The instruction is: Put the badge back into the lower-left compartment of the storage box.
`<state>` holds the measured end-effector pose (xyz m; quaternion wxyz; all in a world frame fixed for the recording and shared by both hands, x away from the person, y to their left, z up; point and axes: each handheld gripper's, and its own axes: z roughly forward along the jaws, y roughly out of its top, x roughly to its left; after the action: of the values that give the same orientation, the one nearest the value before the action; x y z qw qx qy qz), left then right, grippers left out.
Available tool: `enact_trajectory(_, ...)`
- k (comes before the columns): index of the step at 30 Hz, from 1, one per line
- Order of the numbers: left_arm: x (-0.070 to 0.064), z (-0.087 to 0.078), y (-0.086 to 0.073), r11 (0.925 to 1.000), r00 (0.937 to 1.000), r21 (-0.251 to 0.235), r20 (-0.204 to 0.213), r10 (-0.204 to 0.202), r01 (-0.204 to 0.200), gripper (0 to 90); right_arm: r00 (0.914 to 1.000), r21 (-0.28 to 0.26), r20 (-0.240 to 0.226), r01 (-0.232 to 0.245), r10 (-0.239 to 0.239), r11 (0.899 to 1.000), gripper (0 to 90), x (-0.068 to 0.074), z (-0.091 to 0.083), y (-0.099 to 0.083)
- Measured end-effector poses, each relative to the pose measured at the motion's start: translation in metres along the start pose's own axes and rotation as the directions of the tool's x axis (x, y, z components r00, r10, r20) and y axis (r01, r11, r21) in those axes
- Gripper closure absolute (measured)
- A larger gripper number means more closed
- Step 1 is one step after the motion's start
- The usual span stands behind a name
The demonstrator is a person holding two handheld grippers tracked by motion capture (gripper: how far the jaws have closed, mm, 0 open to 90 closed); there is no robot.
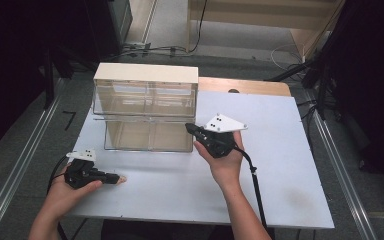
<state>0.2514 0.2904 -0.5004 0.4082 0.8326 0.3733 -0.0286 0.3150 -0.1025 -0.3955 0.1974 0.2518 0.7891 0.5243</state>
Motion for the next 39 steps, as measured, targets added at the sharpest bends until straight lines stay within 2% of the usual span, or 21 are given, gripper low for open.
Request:
enact_trajectory(12, -0.001, -0.001, 0.001, 0.9999, 0.9995, -0.008, -0.03, 0.008, -0.009, 89.3, 1.0, 0.002, 0.0, 0.003, -0.003, 1.0, 87.8, 0.0, 0.0, 0.0)
enact_trajectory(19, -0.002, -0.002, 0.001, 0.9997, 0.9994, -0.021, -0.033, 0.01, -0.01, 89.3, 1.0, 0.001, 0.001, 0.001, -0.001, 1.0, 87.8, 0.0, 0.0, 0.0)
enact_trajectory(25, -0.005, -0.006, 0.004, 0.9988, 0.9988, -0.035, -0.035, 0.034, -0.035, 89.4, 1.0, 0.001, 0.002, 0.001, -0.001, 1.0, 87.8, 0.0, 0.0, 0.0)
enact_trajectory(33, -0.009, -0.012, 0.008, 0.9966, 0.998, -0.068, -0.044, 0.045, -0.048, 89.4, 1.0, 0.0, 0.002, 0.0, 0.0, 1.0, 87.8, 0.0, 0.0, 0.0)
enact_trajectory(39, -0.013, -0.022, 0.013, 0.9893, 0.9976, -0.132, -0.038, 0.058, -0.063, 89.3, 1.0, 0.0, 0.004, -0.001, 0.001, 1.0, 87.8, 0.0, 0.0, 0.0)
